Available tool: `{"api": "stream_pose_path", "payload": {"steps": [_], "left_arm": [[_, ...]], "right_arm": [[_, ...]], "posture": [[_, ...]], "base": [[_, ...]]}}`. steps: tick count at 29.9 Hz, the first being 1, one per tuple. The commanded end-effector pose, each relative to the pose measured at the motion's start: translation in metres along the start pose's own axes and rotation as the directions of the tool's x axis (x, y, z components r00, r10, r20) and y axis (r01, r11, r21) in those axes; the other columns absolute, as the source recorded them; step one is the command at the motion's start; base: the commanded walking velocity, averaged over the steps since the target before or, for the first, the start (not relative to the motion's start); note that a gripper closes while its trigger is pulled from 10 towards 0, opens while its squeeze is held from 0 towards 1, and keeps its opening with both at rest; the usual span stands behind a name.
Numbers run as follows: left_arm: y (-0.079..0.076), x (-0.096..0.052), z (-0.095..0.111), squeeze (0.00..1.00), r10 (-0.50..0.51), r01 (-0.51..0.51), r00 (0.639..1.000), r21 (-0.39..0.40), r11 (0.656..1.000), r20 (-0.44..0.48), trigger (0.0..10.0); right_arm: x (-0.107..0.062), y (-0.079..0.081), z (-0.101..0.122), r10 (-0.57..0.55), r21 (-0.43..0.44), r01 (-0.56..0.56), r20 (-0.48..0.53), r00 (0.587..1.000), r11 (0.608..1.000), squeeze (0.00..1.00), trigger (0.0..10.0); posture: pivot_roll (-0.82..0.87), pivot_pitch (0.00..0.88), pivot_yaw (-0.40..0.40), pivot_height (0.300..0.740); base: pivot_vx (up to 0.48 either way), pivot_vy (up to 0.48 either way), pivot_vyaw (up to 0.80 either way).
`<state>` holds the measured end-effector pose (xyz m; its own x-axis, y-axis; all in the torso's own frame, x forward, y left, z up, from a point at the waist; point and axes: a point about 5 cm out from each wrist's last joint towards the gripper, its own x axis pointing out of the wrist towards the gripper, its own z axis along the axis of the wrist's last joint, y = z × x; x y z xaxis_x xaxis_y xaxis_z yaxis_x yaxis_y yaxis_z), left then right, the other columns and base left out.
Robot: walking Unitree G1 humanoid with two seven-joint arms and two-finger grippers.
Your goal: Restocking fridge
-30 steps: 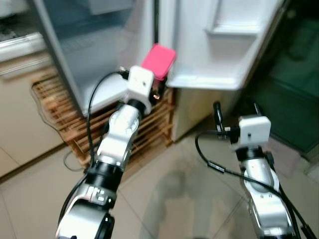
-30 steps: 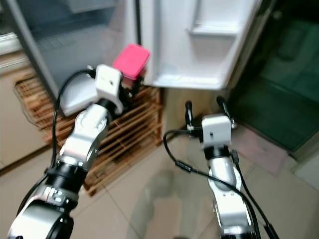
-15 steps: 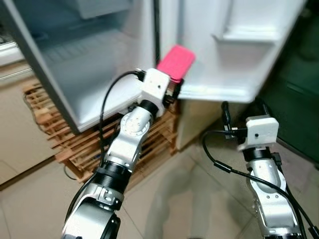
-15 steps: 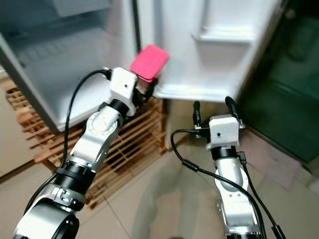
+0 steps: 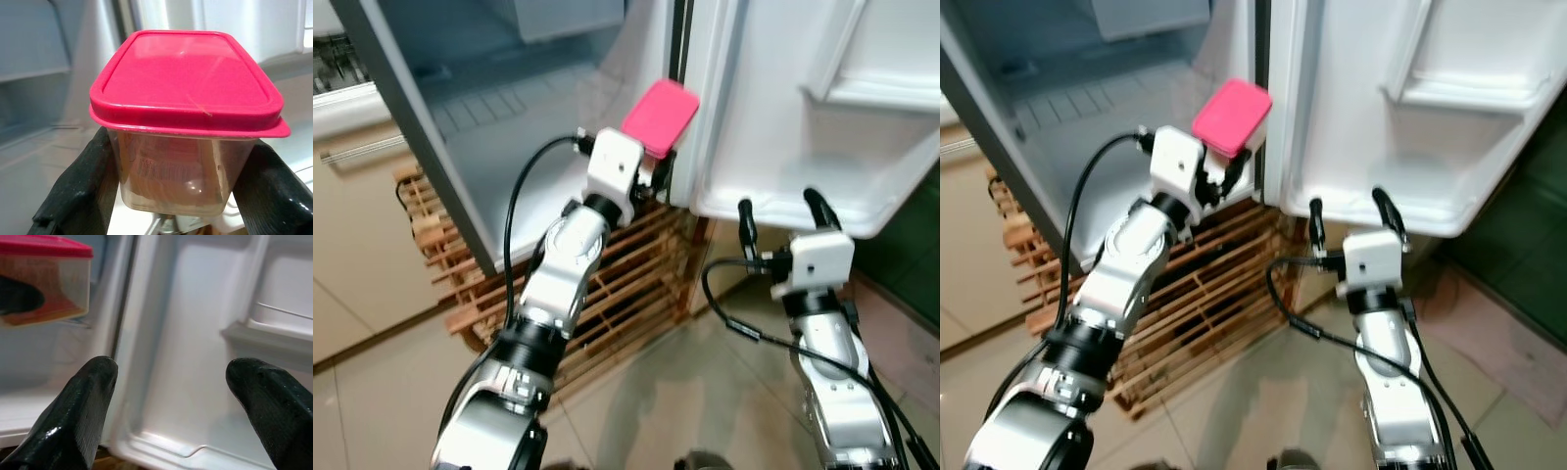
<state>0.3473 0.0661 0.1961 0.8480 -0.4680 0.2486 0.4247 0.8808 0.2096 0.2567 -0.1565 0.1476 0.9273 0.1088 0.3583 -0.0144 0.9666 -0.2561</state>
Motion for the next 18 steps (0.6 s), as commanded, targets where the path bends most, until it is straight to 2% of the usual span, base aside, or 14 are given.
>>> {"api": "stream_pose_path", "payload": {"steps": [1, 10, 14, 15, 18], "left_arm": [[0.0038, 0.0038, 0.0120, 0.00, -0.002, 0.001, 0.999, 0.017, 1.000, 0.048, 10.0], [-0.0001, 0.0056, 0.0138, 0.00, -0.045, 0.043, 0.997, 0.034, 0.999, 0.055, 10.0], [0.0021, 0.0052, 0.0099, 0.00, -0.022, 0.021, 0.999, 0.034, 0.999, 0.037, 10.0], [0.0022, 0.0052, 0.0097, 0.00, -0.026, 0.025, 0.999, 0.028, 0.999, 0.036, 10.0], [0.0032, 0.0049, 0.0096, 0.00, -0.026, 0.025, 0.999, 0.022, 0.999, 0.037, 10.0]], "right_arm": [[0.0005, 0.0003, 0.0035, 0.001, 0.007, -0.001, 0.017, 1.000, 1.000, 0.00, 10.0], [0.0005, 0.0001, 0.0024, -0.005, 0.016, 0.005, 0.011, 1.000, 1.000, 0.00, 10.0], [0.0011, -0.0009, -0.0027, -0.029, 0.004, 0.029, -0.028, 0.999, 1.000, 0.00, 10.0], [0.0019, -0.0008, -0.0026, -0.033, 0.027, 0.034, -0.029, 0.999, 0.999, 0.00, 10.0], [0.0019, 0.0005, -0.0040, -0.026, 0.020, 0.027, -0.046, 0.999, 0.999, 0.00, 10.0]], "posture": [[-0.16, 0.000, 0.018, 0.675], [-0.16, 0.000, 0.024, 0.628], [-0.16, 0.000, 0.026, 0.609], [-0.16, 0.000, 0.027, 0.609], [-0.15, 0.000, 0.028, 0.609]], "base": [[0.000, 0.000, 0.00], [0.000, 0.000, 0.00], [0.000, 0.000, 0.00], [0.000, 0.000, 0.00], [0.000, 0.000, 0.00]]}}
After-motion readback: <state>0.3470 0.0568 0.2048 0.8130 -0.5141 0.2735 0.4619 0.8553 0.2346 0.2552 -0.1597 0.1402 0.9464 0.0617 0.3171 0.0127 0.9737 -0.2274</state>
